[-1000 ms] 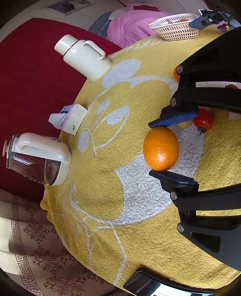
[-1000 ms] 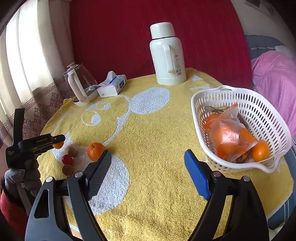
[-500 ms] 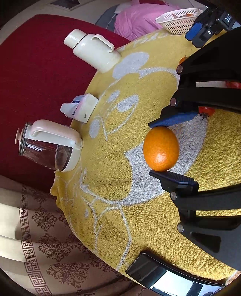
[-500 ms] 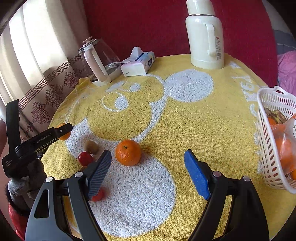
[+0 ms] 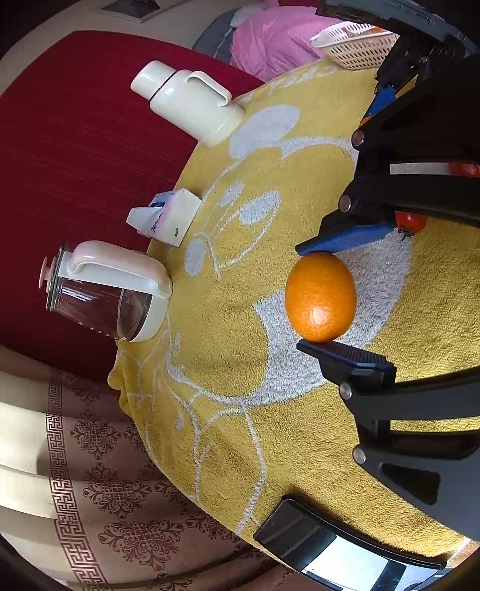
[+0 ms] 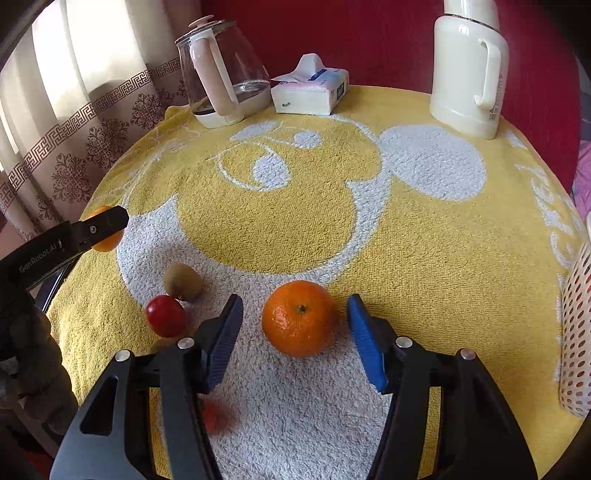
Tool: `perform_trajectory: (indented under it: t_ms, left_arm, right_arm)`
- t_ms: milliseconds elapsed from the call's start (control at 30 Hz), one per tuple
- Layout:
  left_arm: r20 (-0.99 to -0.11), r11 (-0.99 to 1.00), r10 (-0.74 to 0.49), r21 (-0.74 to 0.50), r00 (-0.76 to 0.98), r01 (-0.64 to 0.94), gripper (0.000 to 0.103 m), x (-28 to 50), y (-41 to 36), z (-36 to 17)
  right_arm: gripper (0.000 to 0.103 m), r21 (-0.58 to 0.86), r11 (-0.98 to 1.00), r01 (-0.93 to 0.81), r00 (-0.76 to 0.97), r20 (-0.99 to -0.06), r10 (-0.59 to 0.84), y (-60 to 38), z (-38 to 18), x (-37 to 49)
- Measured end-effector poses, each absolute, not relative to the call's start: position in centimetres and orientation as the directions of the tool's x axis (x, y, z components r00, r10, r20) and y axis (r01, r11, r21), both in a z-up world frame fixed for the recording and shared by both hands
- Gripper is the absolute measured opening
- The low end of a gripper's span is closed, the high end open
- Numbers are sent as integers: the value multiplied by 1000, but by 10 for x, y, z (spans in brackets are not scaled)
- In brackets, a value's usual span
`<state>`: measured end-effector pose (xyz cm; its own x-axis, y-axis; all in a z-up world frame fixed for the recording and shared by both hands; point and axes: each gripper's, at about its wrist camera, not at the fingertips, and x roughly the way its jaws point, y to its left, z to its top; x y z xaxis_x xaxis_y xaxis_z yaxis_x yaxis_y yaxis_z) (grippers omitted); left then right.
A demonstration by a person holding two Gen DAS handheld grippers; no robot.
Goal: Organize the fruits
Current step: 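Grasp a second orange with the right gripper while the left gripper holds its orange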
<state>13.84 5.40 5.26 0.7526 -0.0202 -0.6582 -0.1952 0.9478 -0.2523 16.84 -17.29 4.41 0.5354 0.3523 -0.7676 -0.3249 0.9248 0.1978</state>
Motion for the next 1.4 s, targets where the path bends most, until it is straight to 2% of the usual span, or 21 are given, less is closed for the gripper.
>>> perform_trajectory:
  t_ms: [200, 500, 833, 1400]
  left_arm:
    - [-658, 949, -25, -252, 752, -189, 46, 138, 51, 52]
    - [-658, 952, -28, -248, 753, -181, 46, 138, 48, 51]
    - [-657, 954, -26, -240, 753, -177, 46, 138, 46, 50]
    - [-662, 957, -29, -234, 749, -170, 46, 137, 42, 49]
  right_arm:
    - [41, 193, 928, -319, 540, -768, 345, -173, 43, 170]
    - [41, 172, 927, -332, 568, -749, 342, -176, 51, 157]
    - [41, 214, 925, -313, 611, -700, 369, -202, 76, 137]
    - [41, 281, 953, -110, 702, -657, 275, -304, 94, 113]
